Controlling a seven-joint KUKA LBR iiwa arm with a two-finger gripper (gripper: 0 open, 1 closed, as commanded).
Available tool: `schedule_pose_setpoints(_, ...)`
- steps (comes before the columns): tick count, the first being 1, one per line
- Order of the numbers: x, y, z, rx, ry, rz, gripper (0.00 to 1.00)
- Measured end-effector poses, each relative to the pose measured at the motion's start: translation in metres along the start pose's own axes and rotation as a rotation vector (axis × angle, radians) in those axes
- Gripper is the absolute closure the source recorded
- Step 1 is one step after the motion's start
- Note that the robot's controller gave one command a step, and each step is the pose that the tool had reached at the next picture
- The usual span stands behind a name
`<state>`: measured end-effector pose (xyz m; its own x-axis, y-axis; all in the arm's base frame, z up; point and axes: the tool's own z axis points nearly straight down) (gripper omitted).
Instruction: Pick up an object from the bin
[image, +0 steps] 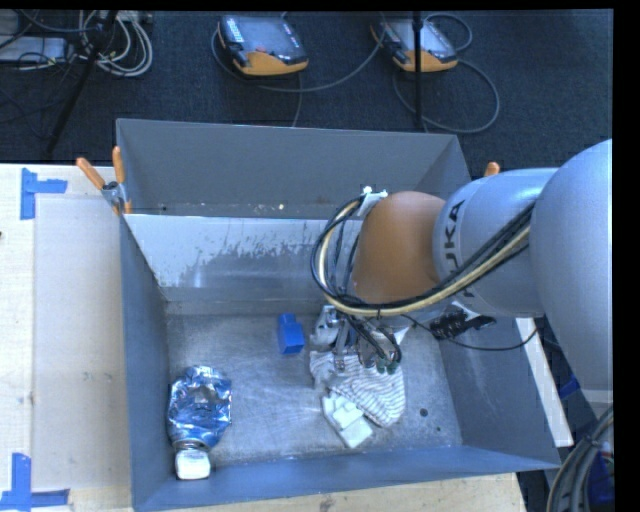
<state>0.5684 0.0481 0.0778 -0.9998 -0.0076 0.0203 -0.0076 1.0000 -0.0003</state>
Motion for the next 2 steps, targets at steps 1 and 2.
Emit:
schedule_pose_setpoints(1, -0.001, -0.003, -0.033, 0.0, -0.012, -0.01, 1.0)
schedule_pose_setpoints(2, 0.0, -0.006, -0.093, 0.0, -0.016, 0.002, 1.0)
